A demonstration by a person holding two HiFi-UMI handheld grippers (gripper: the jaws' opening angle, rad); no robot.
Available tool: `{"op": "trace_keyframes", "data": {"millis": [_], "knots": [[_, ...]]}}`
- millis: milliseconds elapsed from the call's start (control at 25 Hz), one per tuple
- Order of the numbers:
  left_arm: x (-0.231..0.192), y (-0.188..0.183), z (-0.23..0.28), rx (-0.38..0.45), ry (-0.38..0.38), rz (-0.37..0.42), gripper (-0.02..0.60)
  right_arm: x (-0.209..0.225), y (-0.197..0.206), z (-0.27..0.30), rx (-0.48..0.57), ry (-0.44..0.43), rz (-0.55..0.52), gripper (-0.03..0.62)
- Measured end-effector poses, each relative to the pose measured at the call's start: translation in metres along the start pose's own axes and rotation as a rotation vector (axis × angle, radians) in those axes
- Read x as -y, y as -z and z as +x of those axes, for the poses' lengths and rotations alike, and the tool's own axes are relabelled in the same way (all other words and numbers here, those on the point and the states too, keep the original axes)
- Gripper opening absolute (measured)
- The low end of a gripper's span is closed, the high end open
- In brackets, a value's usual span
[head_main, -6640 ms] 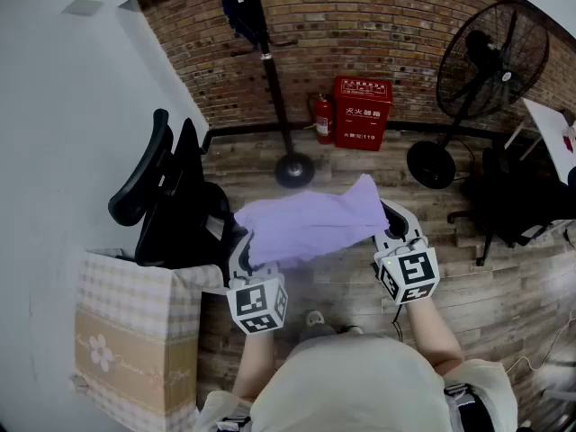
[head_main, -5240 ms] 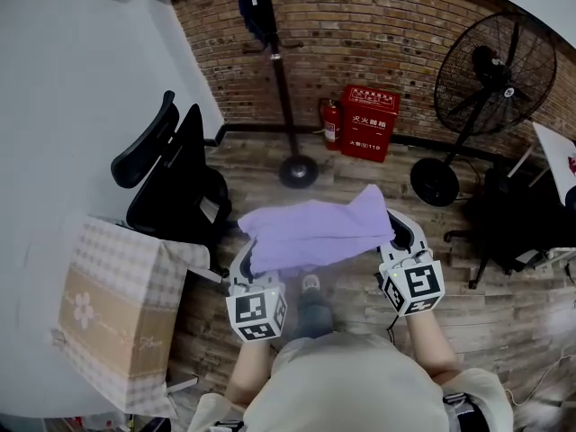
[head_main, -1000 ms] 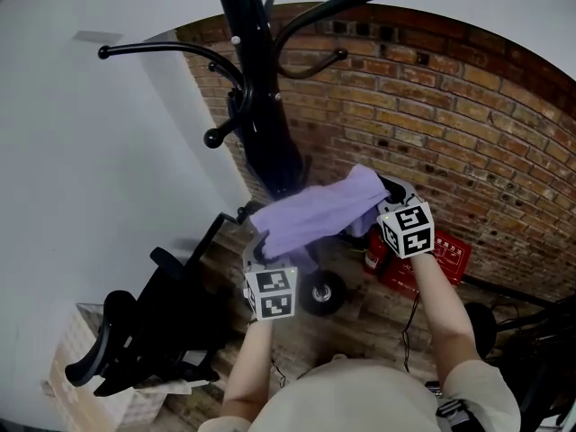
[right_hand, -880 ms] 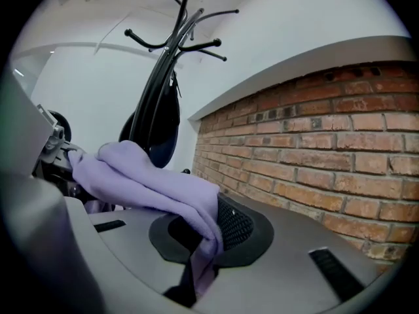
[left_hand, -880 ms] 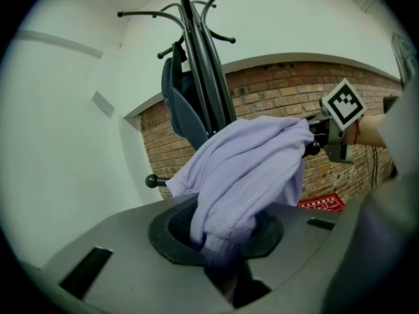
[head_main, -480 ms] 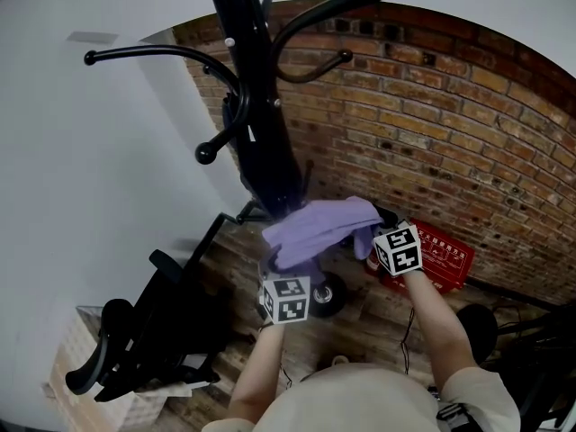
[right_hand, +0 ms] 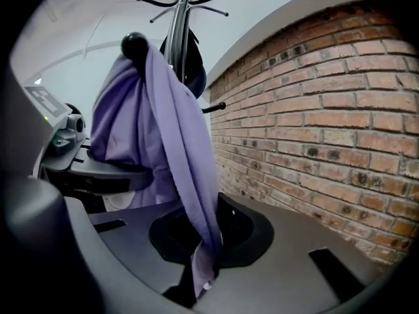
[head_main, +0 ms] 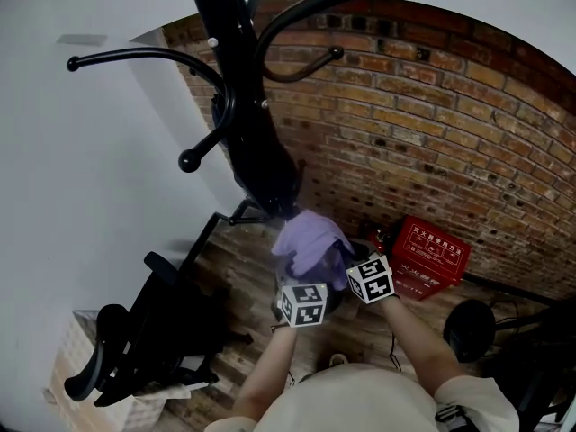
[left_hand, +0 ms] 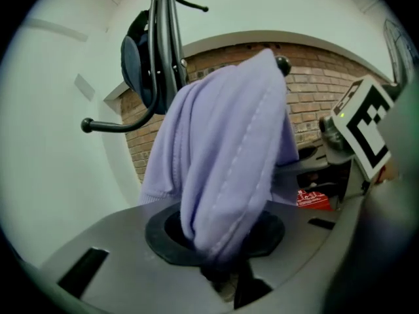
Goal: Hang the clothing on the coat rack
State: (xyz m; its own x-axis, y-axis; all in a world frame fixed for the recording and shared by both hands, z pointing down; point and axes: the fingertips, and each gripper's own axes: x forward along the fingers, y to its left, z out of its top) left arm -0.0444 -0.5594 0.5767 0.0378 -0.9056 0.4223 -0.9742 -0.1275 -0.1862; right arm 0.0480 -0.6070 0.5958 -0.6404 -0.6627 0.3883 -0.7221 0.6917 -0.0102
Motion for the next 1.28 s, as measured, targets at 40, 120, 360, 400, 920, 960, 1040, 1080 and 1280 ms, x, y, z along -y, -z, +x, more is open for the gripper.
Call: {"op": "trace_keyframes", "data": {"millis": [40, 120, 360, 400, 920, 960, 1040, 1080, 1280], "knots": [[0.004, 0.0, 0.001, 0.006, 0.01, -0.003, 0.093, -0.008, 0.003, 0.001, 0.001, -0.012, 0.014, 0.018], [0.011, 0.001, 0.002, 0.015, 0.036, -0.009, 0.096, -0.025, 0.007, 0.002, 0.009, -0.036, 0.042, 0.018], [0.024, 0.002, 0.003, 0.027, 0.095, -0.029, 0.094, -0.06, 0.008, 0.002, 0.023, -0.071, 0.044, 0.018], [0.024, 0.002, 0.003, 0.026, 0.098, -0.029, 0.094, -0.061, 0.009, 0.002, 0.022, -0.066, 0.045, 0.017], [0.023, 0.012, -0.046, 0.039, 0.149, -0.066, 0.244, -0.053, 0.011, -0.042, 0.049, 0.038, 0.054, 0.155], [0.021, 0.014, -0.053, 0.04, 0.15, -0.07, 0.247, -0.055, 0.012, -0.049, 0.055, 0.049, 0.063, 0.154], [0.019, 0.017, -0.069, 0.048, 0.15, -0.091, 0.247, -0.06, 0.013, -0.065, 0.067, 0.066, 0.08, 0.158], [0.018, 0.019, -0.078, 0.053, 0.15, -0.104, 0.247, -0.063, 0.013, -0.075, 0.074, 0.073, 0.085, 0.158], [0.009, 0.022, -0.123, 0.094, 0.139, -0.118, 0.245, -0.086, 0.006, -0.12, 0.138, 0.099, 0.096, 0.158]]}}
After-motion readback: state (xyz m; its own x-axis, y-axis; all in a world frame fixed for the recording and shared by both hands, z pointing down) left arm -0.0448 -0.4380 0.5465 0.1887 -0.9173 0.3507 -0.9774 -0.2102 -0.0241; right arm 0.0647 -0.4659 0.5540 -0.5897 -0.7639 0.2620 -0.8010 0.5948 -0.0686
